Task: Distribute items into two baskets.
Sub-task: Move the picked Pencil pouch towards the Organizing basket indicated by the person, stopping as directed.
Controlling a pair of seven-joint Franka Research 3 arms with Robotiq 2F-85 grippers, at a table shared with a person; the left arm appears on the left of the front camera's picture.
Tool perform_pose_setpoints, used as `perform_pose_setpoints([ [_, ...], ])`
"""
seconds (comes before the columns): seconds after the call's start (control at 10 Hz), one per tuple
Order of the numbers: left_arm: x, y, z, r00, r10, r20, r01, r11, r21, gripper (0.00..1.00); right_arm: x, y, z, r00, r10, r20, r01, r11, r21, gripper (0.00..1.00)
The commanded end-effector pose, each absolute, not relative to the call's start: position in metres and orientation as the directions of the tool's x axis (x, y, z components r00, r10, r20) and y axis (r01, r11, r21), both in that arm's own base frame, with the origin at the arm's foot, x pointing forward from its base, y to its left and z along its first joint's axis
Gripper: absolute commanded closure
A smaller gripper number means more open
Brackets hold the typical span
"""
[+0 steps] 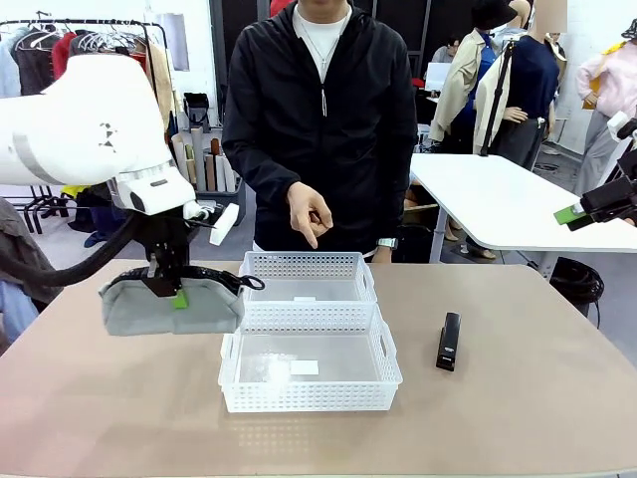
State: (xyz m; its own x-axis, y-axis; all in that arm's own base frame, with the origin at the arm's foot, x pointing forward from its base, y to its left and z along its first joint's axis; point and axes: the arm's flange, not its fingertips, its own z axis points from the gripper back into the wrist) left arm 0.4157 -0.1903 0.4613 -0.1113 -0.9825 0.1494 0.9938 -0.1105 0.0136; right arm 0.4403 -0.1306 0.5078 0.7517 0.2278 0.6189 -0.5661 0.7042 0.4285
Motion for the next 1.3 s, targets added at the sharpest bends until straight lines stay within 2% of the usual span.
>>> perform_pose_setpoints([
  [0.0,0.424,-0.199,0.457,-0.141,-0.971,0.192,0.989,-0.146,-0.011,1.0,0.44,-0.13,0.509,0.751,0.226,0.621,-0.567,0.703,0.429,0.0],
  [0.5,0.43,-0.224,0.445,-0.146,-0.964,0.22,0.989,-0.151,-0.002,1.0,0.44,-0.13,0.509,0.751,0.226,0.621,-0.567,0.703,0.429,0.0],
  [0.6,0.427,-0.213,0.443,-0.119,-0.979,0.165,0.992,-0.123,-0.01,1.0,0.44,-0.13,0.509,0.751,0.226,0.621,-0.567,0.703,0.429,0.0],
  [0.7,0.417,-0.158,0.445,-0.078,-0.995,0.058,0.997,-0.08,-0.02,1.0,0.44,-0.13,0.509,0.751,0.226,0.621,-0.567,0.703,0.429,0.0],
  [0.9,0.391,-0.065,0.439,0.039,-0.995,0.091,0.995,0.031,-0.09,1.0,0.44,-0.13,0.509,0.751,0.226,0.621,-0.567,0.703,0.429,0.0],
  [1.2,0.401,-0.062,0.451,0.053,-0.991,0.12,0.998,0.049,-0.036,1.0,0.44,-0.13,0.509,0.751,0.226,0.621,-0.567,0.703,0.429,0.0],
])
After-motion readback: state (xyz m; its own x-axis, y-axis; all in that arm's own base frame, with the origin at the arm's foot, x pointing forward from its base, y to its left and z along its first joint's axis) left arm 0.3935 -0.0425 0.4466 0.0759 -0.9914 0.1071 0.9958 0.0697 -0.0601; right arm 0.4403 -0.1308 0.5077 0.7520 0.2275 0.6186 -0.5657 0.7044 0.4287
